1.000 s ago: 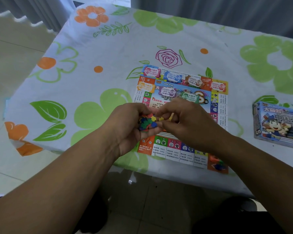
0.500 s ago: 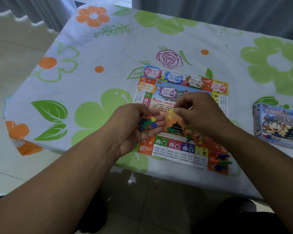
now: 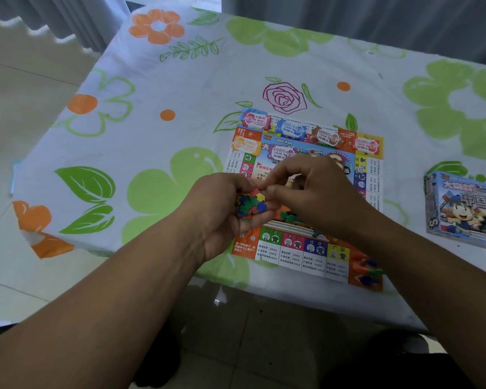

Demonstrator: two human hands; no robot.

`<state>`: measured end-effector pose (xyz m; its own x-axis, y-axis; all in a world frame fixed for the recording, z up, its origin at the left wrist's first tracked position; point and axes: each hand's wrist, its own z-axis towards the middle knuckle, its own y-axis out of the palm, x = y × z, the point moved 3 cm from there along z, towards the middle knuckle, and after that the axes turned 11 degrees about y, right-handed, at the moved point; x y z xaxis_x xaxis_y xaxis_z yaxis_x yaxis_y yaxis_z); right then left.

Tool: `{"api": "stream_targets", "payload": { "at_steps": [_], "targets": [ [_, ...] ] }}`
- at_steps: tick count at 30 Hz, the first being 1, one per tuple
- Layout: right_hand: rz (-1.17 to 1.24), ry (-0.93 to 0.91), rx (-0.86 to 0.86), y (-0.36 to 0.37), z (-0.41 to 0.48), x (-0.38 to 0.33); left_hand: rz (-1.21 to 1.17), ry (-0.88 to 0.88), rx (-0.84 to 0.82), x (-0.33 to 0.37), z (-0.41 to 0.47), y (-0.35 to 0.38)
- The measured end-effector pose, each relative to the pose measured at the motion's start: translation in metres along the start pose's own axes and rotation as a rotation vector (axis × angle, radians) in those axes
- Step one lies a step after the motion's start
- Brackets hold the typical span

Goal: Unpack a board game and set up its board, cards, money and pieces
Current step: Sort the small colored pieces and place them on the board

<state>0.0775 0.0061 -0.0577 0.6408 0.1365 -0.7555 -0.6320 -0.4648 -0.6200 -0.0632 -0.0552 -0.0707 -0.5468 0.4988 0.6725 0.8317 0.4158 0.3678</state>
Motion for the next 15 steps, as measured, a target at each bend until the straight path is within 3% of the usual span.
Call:
{"api": "stream_targets", "payload": {
  "at_steps": [9,13,15],
  "targets": [
    [-0.077,-0.013,-0.034,0.007,-0.004,0.003,-0.030,-0.004,-0.029,-0.001,0.000,0.001],
    [0.105,0.047,-0.086,0.001,-0.003,-0.002,-0.022,0.000,-0.010,0.000,-0.001,0.001],
    [0.150,0.095,-0.014,-0.008,0.001,0.000,-0.014,0.004,0.001,0.001,-0.002,0.002]
  ]
}}
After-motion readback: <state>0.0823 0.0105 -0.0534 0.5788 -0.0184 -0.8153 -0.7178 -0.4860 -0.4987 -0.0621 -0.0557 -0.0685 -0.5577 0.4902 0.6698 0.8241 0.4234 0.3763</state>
